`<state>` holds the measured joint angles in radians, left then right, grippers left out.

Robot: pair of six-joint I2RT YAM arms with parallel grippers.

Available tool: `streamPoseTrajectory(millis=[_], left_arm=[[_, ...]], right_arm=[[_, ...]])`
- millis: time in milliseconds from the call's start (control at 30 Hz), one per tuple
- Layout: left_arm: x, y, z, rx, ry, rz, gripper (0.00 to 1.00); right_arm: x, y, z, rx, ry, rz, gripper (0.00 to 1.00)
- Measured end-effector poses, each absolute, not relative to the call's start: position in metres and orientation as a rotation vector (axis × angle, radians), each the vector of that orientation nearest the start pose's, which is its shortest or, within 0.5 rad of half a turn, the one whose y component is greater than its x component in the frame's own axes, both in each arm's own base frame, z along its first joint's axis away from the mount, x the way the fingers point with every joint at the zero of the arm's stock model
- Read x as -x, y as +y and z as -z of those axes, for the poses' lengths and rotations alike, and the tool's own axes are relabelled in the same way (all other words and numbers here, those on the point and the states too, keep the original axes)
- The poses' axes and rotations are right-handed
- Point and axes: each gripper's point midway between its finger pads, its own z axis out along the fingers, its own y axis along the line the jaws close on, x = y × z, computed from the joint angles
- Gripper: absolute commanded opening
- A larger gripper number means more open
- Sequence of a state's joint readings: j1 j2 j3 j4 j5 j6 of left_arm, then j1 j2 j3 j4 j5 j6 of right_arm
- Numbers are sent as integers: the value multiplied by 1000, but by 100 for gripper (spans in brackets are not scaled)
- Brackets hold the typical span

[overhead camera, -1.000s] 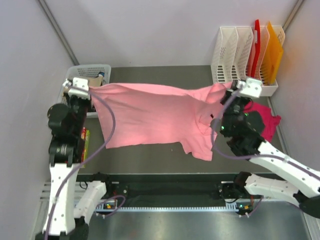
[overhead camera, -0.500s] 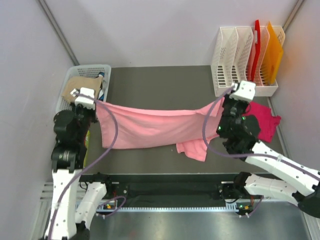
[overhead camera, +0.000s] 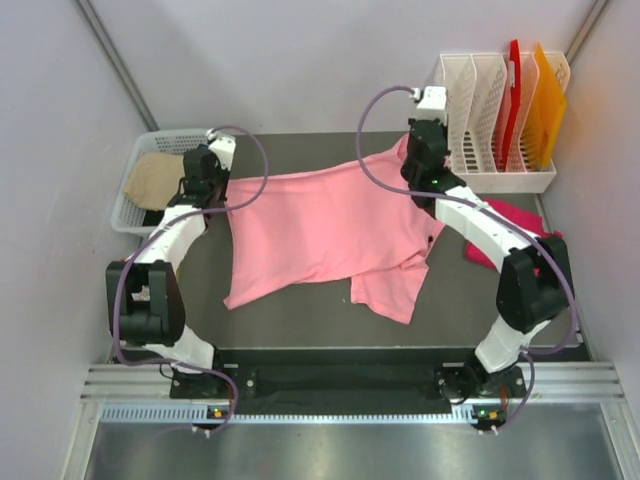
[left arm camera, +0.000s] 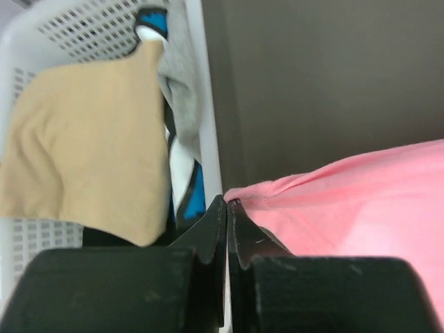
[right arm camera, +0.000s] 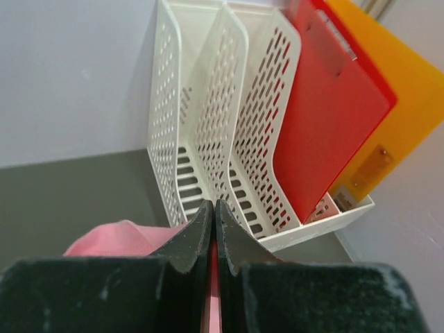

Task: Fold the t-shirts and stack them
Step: Flatten out the tshirt

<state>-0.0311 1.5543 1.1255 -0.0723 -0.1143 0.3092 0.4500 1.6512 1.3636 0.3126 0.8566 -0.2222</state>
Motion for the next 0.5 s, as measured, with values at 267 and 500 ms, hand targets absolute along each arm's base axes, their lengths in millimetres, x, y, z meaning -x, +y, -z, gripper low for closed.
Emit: streamPoseTrajectory(millis=[267,500], left_arm=[[-434,13,-272,-246,1858,-254,0],[-262,-7,-450,-246,1387,-150,0]], right_arm=[[-439,119,-327,-20,1549,464,0],[-266,135,-451,-80,1254,130,0]])
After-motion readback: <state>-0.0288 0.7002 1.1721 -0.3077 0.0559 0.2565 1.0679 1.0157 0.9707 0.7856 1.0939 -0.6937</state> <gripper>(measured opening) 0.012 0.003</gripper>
